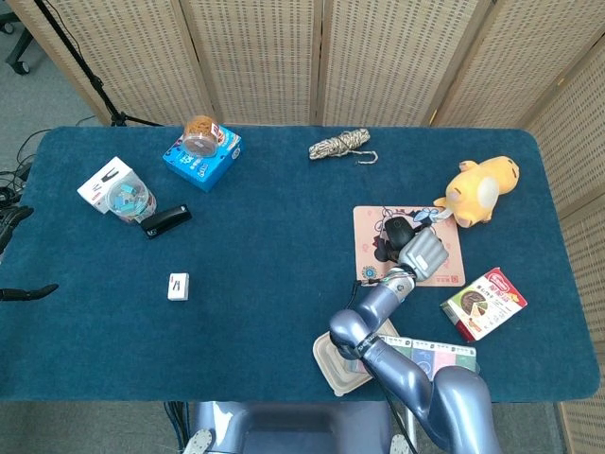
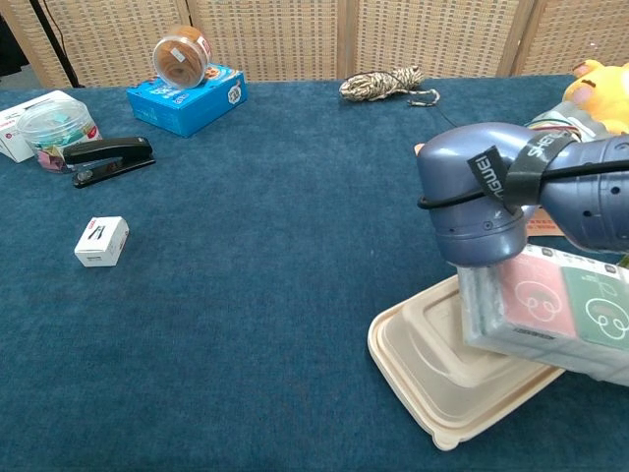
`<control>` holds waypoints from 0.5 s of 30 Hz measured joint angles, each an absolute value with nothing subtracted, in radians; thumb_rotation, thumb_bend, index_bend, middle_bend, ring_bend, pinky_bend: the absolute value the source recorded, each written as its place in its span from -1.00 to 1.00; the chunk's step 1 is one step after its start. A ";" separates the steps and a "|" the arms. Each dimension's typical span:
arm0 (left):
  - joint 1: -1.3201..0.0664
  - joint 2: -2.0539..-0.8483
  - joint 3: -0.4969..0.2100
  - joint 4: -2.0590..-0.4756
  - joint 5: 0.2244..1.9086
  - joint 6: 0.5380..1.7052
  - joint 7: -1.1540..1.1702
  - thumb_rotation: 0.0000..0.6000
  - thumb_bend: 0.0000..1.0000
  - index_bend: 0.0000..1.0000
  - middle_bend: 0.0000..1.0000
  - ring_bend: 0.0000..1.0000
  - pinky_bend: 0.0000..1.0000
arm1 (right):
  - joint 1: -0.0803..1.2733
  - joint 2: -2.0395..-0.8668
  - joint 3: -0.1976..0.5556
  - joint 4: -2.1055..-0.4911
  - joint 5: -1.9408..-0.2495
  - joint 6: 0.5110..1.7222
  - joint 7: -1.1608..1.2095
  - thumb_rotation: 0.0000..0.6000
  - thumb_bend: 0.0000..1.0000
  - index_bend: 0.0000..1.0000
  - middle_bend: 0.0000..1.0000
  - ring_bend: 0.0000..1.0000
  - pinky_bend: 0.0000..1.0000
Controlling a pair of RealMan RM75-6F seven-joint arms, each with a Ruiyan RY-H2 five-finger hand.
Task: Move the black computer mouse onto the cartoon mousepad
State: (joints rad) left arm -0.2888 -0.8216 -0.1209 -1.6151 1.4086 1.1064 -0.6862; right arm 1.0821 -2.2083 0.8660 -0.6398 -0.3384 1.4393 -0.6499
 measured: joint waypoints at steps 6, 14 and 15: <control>-0.291 -0.819 -0.119 -1.617 1.401 1.103 -0.687 1.00 -1.00 -1.00 -1.00 -1.00 -1.00 | 1.093 -2.211 0.897 -0.616 -0.341 1.435 -0.660 1.00 0.34 -0.02 -0.09 -0.23 -0.10; -0.292 -0.816 -0.115 -1.618 1.399 1.102 -0.690 1.00 -1.00 -1.00 -1.00 -1.00 -1.00 | 1.083 -2.211 0.915 -0.610 -0.342 1.422 -0.680 1.00 0.34 -0.08 -0.14 -0.27 -0.21; -0.293 -0.816 -0.115 -1.618 1.399 1.101 -0.691 1.00 -1.00 -1.00 -1.00 -1.00 -1.00 | 1.083 -2.212 0.915 -0.609 -0.342 1.420 -0.682 1.00 0.34 -0.09 -0.15 -0.28 -0.23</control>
State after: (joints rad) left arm -0.2930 -0.8157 -0.1149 -1.6176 1.3986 1.1009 -0.6908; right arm 1.0827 -2.2121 0.9150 -0.6089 -0.3422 1.4196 -0.6824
